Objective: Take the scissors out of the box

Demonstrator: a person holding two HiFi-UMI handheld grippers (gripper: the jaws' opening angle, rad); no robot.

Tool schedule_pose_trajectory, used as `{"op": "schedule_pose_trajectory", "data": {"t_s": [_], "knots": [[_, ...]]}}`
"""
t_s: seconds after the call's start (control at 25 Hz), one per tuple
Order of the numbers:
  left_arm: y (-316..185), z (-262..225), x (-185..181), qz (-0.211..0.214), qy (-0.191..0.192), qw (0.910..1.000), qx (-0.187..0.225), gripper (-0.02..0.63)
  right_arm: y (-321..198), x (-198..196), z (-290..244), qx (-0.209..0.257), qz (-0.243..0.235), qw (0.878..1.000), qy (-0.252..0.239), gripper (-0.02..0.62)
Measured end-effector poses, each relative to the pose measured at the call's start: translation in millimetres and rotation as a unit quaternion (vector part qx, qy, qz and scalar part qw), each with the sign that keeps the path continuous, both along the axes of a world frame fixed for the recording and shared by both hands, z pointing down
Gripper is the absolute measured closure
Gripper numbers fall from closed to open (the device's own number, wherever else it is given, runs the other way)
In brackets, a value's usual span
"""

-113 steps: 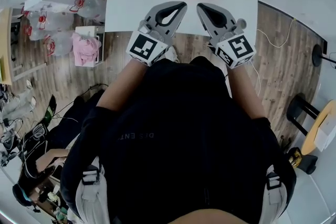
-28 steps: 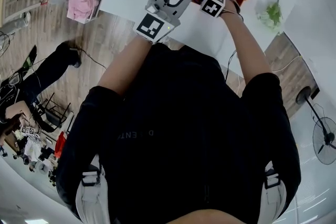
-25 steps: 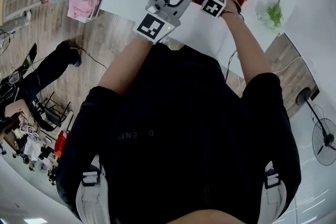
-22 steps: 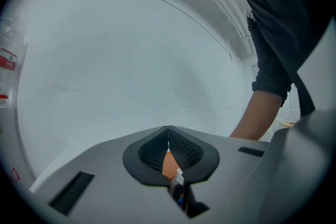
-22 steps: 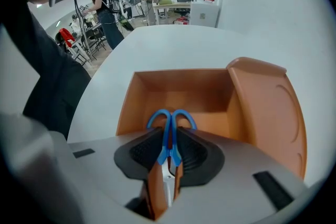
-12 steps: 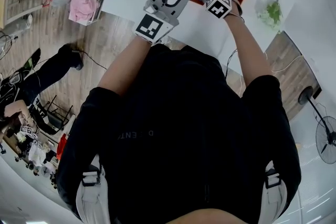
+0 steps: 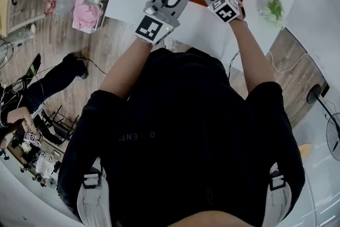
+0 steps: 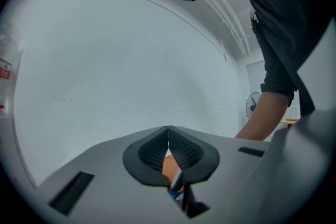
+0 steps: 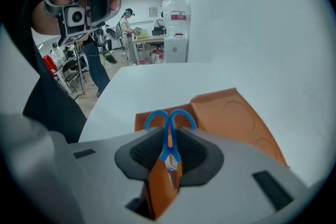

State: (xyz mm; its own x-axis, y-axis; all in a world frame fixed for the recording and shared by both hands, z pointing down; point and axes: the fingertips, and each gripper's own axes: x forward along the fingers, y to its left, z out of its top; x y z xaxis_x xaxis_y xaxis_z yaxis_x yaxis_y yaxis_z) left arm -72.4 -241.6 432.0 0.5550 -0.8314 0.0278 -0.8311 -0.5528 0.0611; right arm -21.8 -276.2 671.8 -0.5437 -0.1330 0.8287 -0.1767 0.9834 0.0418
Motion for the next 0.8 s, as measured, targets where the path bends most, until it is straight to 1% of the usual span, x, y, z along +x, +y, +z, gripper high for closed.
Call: {"op": "schedule_pose_trajectory", "data": {"t_s": [0.2, 0.36, 0.52, 0.8], "knots": [[8, -1, 4, 0.016, -0.004, 0.9999, 0.003, 0.586, 2, 2, -12, 0.012, 0.021, 0.999, -0.024, 0.503], [13, -4, 3, 0.029, -0.007, 0.9995, 0.009, 0.586, 2, -4, -32, 0.011, 0.051, 0.997, -0.064, 0.505], [13, -12, -2, 0.039, -0.005, 0.9991, 0.015, 0.586, 1, -12, -66, 0.009, 0.079, 0.991, -0.108, 0.505], [19, -37, 19, 0.064, -0.012, 0.9972, 0.038, 0.586, 12, 0, -133, 0.032, 0.096, 0.976, -0.192, 0.503]]}}
